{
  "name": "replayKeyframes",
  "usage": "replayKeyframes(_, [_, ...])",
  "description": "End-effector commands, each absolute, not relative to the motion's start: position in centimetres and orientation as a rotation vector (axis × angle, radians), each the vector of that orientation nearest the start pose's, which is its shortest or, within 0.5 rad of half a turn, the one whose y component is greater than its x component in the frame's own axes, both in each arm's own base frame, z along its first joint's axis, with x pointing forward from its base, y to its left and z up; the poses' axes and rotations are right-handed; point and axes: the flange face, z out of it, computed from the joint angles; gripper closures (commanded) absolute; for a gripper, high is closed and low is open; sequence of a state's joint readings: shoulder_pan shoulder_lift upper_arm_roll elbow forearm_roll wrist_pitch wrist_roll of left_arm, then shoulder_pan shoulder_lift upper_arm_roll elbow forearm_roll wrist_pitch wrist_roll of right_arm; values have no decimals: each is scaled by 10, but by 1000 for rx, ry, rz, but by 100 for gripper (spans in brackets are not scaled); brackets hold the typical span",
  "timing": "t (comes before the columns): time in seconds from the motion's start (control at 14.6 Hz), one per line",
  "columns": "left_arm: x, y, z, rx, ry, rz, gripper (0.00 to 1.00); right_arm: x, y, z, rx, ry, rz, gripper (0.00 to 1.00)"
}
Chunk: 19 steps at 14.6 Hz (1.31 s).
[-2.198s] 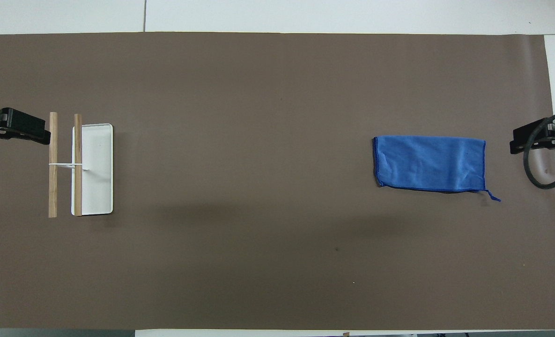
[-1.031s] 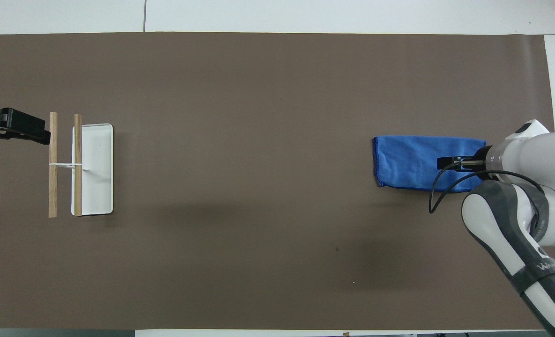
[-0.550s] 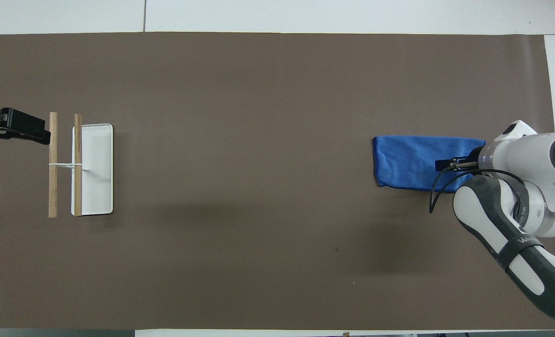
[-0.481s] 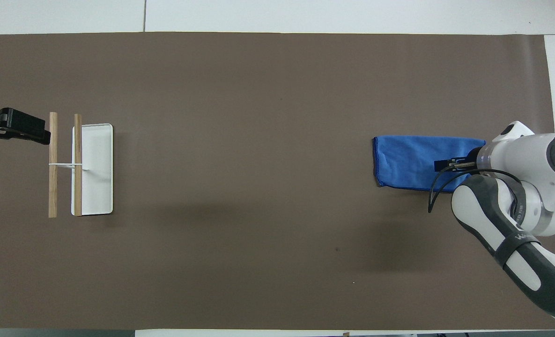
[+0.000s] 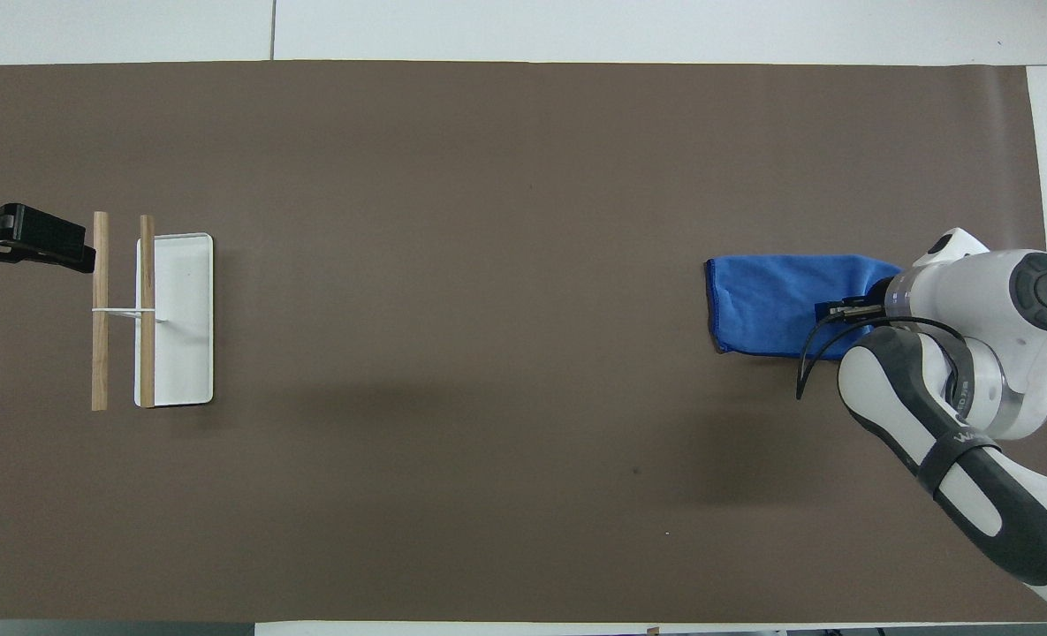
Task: Right arm passes towel to left arm to hang
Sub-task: 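Grasp the blue towel's edge with the right gripper, then lift the blue towel and carry it toward the left gripper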
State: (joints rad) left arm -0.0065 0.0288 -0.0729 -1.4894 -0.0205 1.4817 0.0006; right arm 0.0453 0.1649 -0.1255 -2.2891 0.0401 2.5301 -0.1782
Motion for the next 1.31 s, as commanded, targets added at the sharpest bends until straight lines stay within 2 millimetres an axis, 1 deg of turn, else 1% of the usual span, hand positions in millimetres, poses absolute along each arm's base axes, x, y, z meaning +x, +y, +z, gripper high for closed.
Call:
replayKeyframes(0.0, [543,-42,640,-3138,125,60,0,548,-34,302,-3121,-146,-64,100])
replayKeyframes(0.21, [543,-42,640,-3138,125,60,0,554,-30,315,-3116,-132,-41,100])
replayKeyframes(0.34, [543,-42,640,-3138,125,63,0,568,-7,341,-3112,-112,-3,100])
replayKeyframes(0.48, [543,-42,640,-3138,125,63,0,577,4,364,-3109,-90,40,100])
replayKeyframes(0.69, [543,-42,640,-3138,125,60,0,589,16,410,-3103,-50,61,100])
replayKeyframes(0.89, [543,-42,640,-3138,125,60,0,609,37,467,-3084,-11,13,100])
replayKeyframes(0.96, [543,-42,640,-3138,125,60,0,614,47,488,-3017,47,4,100])
replayKeyframes(1.1, [543,-42,640,-3138,125,60,0,628,61,506,-2913,211,27,100])
replayKeyframes(1.17, [543,-42,640,-3138,125,60,0,630,67,512,-2877,309,35,100])
replayKeyframes(1.24, [543,-42,640,-3138,125,63,0,633,89,516,-2802,402,62,100])
